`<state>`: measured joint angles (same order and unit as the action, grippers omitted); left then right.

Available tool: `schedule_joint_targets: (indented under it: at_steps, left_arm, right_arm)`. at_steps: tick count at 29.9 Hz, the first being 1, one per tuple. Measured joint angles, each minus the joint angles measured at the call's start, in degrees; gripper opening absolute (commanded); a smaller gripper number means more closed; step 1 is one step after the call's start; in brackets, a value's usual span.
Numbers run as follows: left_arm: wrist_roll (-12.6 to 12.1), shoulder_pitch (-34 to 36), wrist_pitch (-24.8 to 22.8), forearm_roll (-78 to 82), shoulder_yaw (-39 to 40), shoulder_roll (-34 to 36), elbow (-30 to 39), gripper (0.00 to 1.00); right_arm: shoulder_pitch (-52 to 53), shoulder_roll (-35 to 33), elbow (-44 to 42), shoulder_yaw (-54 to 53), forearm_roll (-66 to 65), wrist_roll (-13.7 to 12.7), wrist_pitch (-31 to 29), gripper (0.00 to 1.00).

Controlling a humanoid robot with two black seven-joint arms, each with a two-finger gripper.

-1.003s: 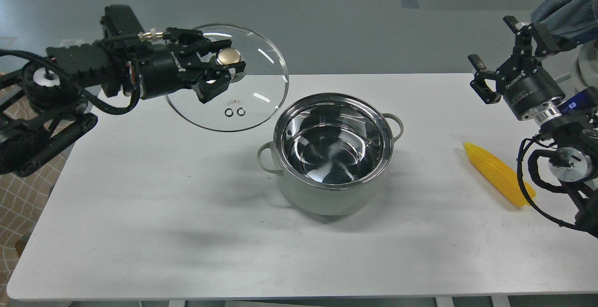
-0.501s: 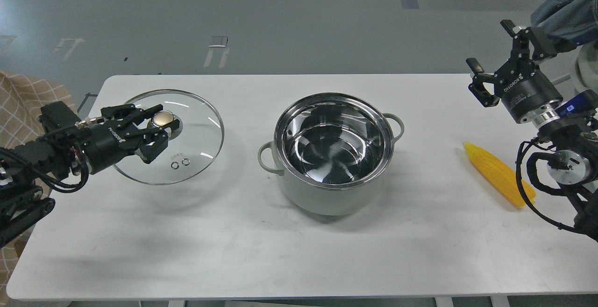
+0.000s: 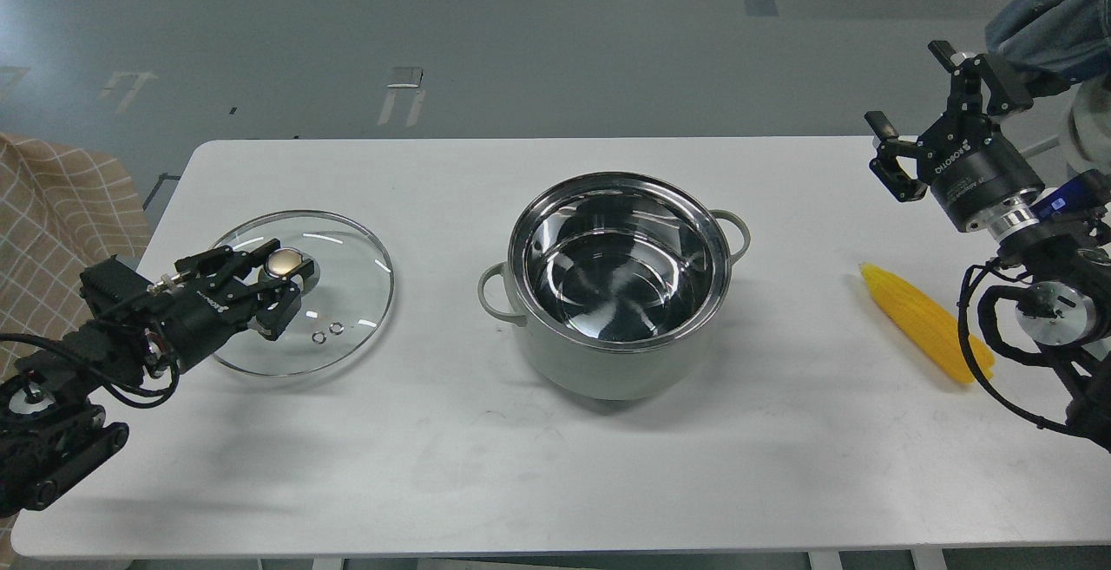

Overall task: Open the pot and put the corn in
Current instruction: 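Lower the lid onto the table and open the left gripper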

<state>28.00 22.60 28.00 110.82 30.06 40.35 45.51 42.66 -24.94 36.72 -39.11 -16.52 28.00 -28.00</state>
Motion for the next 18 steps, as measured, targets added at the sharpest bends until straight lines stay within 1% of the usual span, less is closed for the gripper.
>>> schedule_joint_targets:
  at_steps: [8, 10, 12, 13, 14, 15, 17, 18]
  left_arm:
    - [0.0, -0.2, 0.0, -1.0, 0.0, -2.4, -3.0, 0.13]
    - [0.0, -0.6, 0.1, -2.2, 0.0, -3.0, -3.8, 0.18]
    - [0.0, -1.1, 0.1, -3.3, 0.0, -3.4, -4.4, 0.37]
    - [0.0, -1.3, 0.1, -3.7, 0.0, -3.5, -4.6, 0.47]
    - [0.0, -1.4, 0.1, -3.9, 0.0, -3.6, -4.7, 0.65]
    - [0.0, -1.4, 0.1, -4.0, 0.0, -3.6, -4.7, 0.77]
    - [0.0, -1.5, 0.0, -4.2, 0.0, -3.6, -4.8, 0.8]
    - [0.0, -1.5, 0.0, -4.4, 0.0, -3.6, -4.9, 0.84]
  right_arm:
    - [-0.5, 0.2, 0.0, 0.0, -0.1, 0.0, 0.0, 1.0]
    - [-0.5, 0.2, 0.0, 0.0, -0.1, 0.0, 0.0, 1.0]
    - [-0.6, 0.2, 0.0, 0.0, -0.1, 0.0, 0.0, 1.0]
    - [-0.6, 0.2, 0.0, 0.0, -0.1, 0.0, 0.0, 1.0]
    - [-0.6, 0.2, 0.0, 0.0, -0.1, 0.0, 0.0, 1.0]
    - [-0.6, 0.2, 0.0, 0.0, -0.1, 0.0, 0.0, 1.0]
    - [-0.6, 0.2, 0.0, 0.0, -0.2, 0.0, 0.0, 1.0]
    - [-0.6, 0.2, 0.0, 0.0, -0.2, 0.0, 0.0, 1.0]
